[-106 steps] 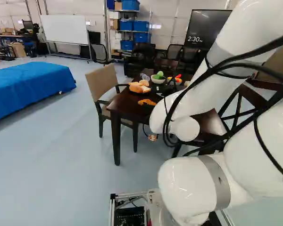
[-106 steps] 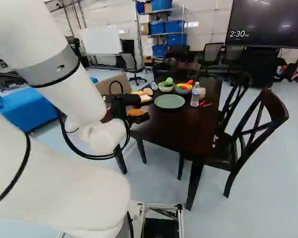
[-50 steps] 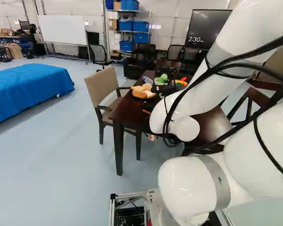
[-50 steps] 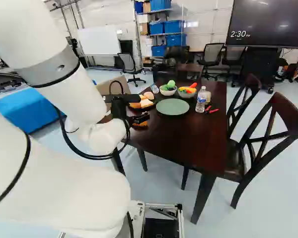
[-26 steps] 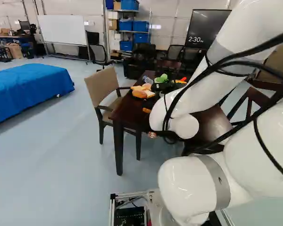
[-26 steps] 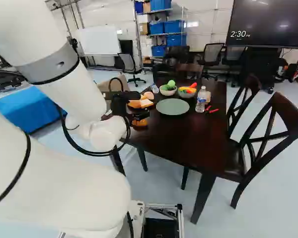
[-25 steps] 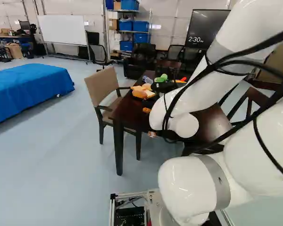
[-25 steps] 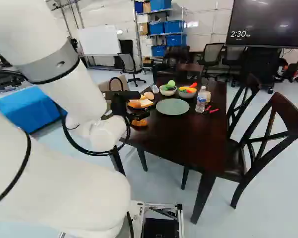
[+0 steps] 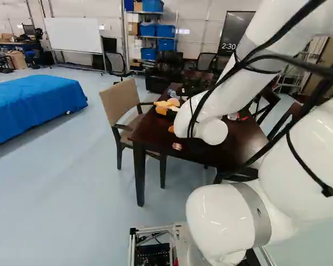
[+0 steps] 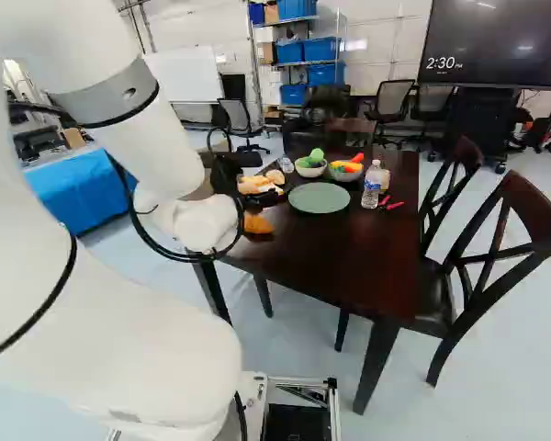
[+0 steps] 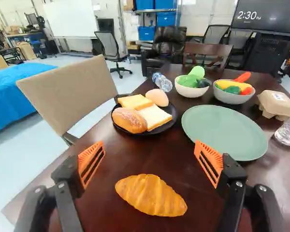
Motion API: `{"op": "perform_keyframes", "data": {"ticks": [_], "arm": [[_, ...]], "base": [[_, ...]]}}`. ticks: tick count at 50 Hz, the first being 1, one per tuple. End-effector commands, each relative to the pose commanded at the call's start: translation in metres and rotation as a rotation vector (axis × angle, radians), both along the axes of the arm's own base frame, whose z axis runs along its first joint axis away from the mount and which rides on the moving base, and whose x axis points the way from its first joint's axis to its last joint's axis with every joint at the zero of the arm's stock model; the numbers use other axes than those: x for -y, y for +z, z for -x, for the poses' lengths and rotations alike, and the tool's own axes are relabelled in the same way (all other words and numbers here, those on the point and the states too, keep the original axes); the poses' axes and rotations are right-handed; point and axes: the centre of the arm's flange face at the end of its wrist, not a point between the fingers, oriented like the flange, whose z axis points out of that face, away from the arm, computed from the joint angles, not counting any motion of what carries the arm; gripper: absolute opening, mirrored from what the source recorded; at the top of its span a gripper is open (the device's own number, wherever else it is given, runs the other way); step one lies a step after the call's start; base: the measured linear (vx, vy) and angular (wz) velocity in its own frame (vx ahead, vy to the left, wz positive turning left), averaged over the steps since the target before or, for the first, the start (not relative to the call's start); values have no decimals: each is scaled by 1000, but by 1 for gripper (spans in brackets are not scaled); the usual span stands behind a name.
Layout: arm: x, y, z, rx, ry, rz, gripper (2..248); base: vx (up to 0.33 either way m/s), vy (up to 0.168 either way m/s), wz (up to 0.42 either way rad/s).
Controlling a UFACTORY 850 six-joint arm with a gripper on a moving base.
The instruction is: Move the croissant to the empty plate
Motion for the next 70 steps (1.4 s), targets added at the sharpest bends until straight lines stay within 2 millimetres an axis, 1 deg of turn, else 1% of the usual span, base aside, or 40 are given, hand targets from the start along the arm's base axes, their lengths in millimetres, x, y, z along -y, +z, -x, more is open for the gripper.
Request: {"op": "perform_keyframes", "data": {"ticks": [16, 51, 70], "arm": [[-3, 5, -24, -117, 7, 0, 247], [-2, 18, -28, -347, 6, 1, 247], [0, 30, -40, -450, -1, 0, 247]], "base": [[0, 0, 0], [0, 0, 0], [0, 0, 0]]}}
